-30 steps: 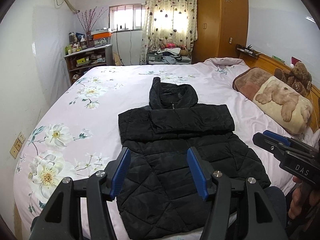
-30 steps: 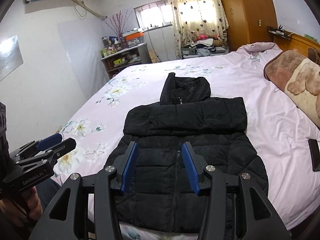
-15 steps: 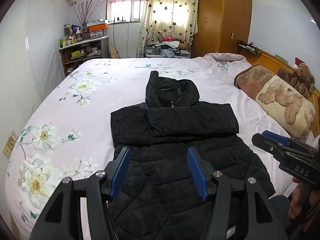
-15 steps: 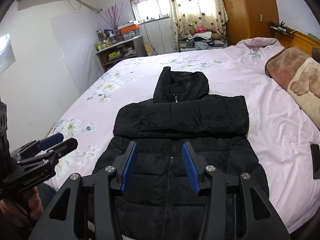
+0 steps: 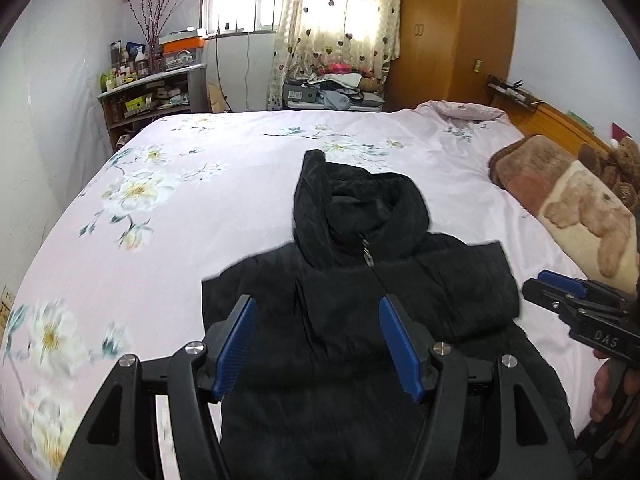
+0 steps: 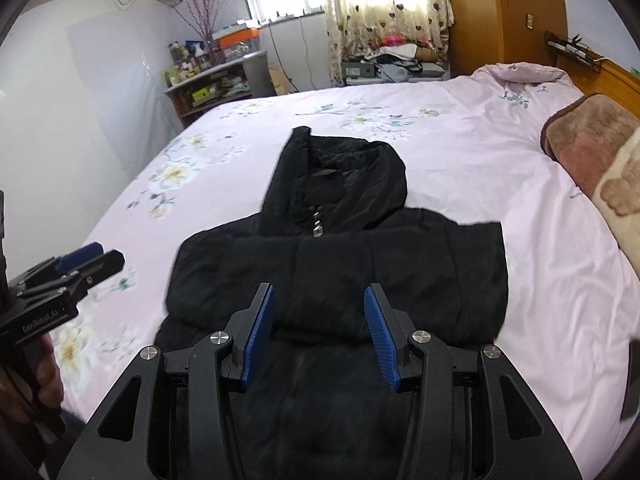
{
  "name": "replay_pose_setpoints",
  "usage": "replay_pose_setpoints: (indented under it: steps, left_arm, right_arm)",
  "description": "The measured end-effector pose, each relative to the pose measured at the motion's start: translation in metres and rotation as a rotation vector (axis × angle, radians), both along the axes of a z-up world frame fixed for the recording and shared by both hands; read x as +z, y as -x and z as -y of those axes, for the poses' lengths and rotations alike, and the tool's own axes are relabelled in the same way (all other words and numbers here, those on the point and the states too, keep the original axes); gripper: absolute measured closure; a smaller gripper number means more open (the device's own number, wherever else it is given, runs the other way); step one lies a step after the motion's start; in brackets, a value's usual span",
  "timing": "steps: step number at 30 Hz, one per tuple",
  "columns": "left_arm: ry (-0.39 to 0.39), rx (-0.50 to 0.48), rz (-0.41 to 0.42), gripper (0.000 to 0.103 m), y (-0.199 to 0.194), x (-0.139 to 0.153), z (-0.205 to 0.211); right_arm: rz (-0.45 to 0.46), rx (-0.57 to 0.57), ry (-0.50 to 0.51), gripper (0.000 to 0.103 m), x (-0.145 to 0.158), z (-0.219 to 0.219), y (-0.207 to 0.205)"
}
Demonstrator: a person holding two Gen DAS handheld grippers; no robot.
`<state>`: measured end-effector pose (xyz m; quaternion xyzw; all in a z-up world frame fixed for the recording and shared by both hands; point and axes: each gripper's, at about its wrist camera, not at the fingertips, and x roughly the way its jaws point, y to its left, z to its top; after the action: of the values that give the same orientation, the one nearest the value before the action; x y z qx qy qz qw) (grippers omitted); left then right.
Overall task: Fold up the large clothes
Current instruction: 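Grasp the jacket hem with the left tool and lift it toward the hood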
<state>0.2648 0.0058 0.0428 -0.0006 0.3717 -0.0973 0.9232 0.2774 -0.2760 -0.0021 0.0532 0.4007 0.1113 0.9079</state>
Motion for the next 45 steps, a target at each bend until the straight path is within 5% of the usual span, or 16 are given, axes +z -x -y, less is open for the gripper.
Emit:
replay_pose_setpoints:
  steps: [14,25,26,28,29,30,31,38,45]
  left_arm:
    - [0.054,-0.001,-0.111,0.033,-0.199,-0.062,0.013]
    - [0.028,-0.012,-0.128,0.033,-0.286,-0.11,0.043]
    - [0.032,-0.01,-0.13,0.035,-0.292,-0.112,0.044]
    - [0.034,-0.009,-0.149,0.061,-0.301,-0.12,0.047]
    - [0.029,-0.011,-0.167,0.086,-0.304,-0.124,0.049]
    - [0.024,-0.007,-0.173,0.098,-0.305,-0.126,0.049]
    - [0.029,-0.006,-0.161,0.099,-0.301,-0.125,0.047]
    - [0.169,0.007,-0.046,0.103,-0.251,-0.074,0.01]
    - [0.313,-0.02,0.061,0.103,-0.143,-0.021,-0.035]
  right_arm:
    - [-0.1,-0.106,-0.085,0.053,-0.06,0.045,-0.203]
    - [-0.153,-0.098,0.038,0.053,-0.107,0.042,-0.292]
    - [-0.156,-0.1,0.037,0.053,-0.11,0.043,-0.296]
    - [-0.175,-0.105,0.035,0.053,-0.117,0.045,-0.305]
    - [-0.188,-0.107,0.032,0.057,-0.119,0.045,-0.308]
    - [-0.186,-0.106,0.028,0.07,-0.119,0.045,-0.308]
    - [-0.178,-0.104,0.023,0.099,-0.117,0.045,-0.307]
    - [-0.031,-0.104,-0.08,0.099,-0.065,0.057,-0.251]
    - [0.063,-0.133,-0.207,0.099,-0.023,0.073,-0.147]
